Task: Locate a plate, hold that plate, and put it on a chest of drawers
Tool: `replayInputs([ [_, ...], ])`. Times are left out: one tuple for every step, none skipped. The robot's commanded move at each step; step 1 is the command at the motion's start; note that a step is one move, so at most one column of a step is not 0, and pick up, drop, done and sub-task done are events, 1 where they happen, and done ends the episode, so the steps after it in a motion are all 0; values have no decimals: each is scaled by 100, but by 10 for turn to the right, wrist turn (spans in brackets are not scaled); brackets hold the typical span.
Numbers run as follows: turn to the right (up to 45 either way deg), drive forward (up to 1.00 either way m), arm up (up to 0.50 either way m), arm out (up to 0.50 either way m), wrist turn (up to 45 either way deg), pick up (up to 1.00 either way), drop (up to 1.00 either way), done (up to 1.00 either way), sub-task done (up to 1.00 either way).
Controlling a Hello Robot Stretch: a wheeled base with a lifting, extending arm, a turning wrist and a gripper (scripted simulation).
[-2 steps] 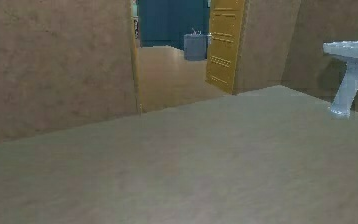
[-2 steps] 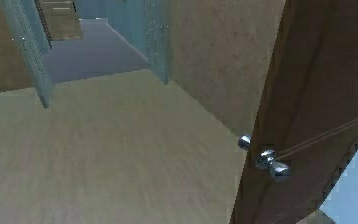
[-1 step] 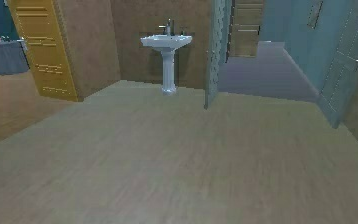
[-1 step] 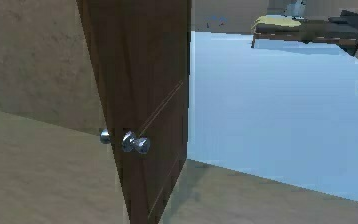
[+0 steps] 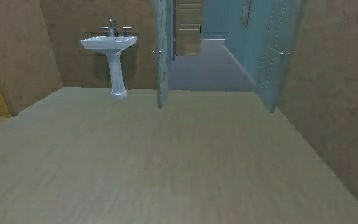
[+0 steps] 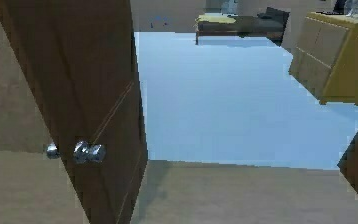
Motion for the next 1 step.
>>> replayInputs([
  [0, 65, 0, 0, 0, 0, 0, 0, 0],
])
